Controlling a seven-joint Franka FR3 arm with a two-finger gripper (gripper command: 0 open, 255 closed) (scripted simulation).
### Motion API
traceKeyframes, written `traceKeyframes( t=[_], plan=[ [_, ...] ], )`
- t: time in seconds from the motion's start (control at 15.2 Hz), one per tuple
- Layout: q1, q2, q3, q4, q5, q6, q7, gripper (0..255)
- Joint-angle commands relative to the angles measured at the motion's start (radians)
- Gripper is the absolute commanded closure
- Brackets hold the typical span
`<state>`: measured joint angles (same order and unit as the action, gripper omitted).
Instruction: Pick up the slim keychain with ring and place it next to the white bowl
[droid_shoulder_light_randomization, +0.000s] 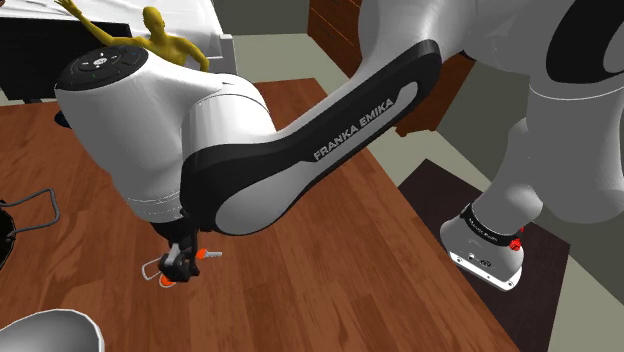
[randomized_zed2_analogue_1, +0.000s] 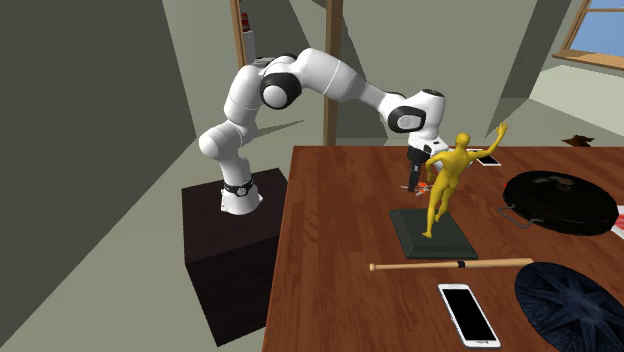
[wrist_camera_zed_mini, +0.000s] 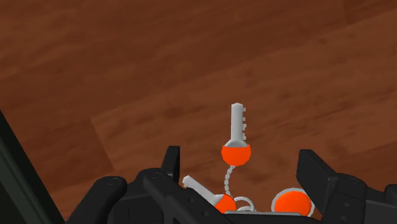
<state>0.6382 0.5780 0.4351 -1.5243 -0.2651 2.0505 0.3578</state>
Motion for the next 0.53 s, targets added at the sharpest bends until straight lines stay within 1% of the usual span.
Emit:
traceKeyframes(
  t=[0.0,0.13,0.4,0.46],
  plan=[
    [0.000,0.000,0.000,0.000,0.000,0.000,0.000,0],
    [0.000,0.000,0.000,0.000,0.000,0.000,0.000,0],
    [-0.003,-0.043,0.014,0.063,0.023,-0.103,-0.015,0],
    [-0.003,-0.043,0.014,0.063,0.023,-0.103,-0.015,0]
  ],
)
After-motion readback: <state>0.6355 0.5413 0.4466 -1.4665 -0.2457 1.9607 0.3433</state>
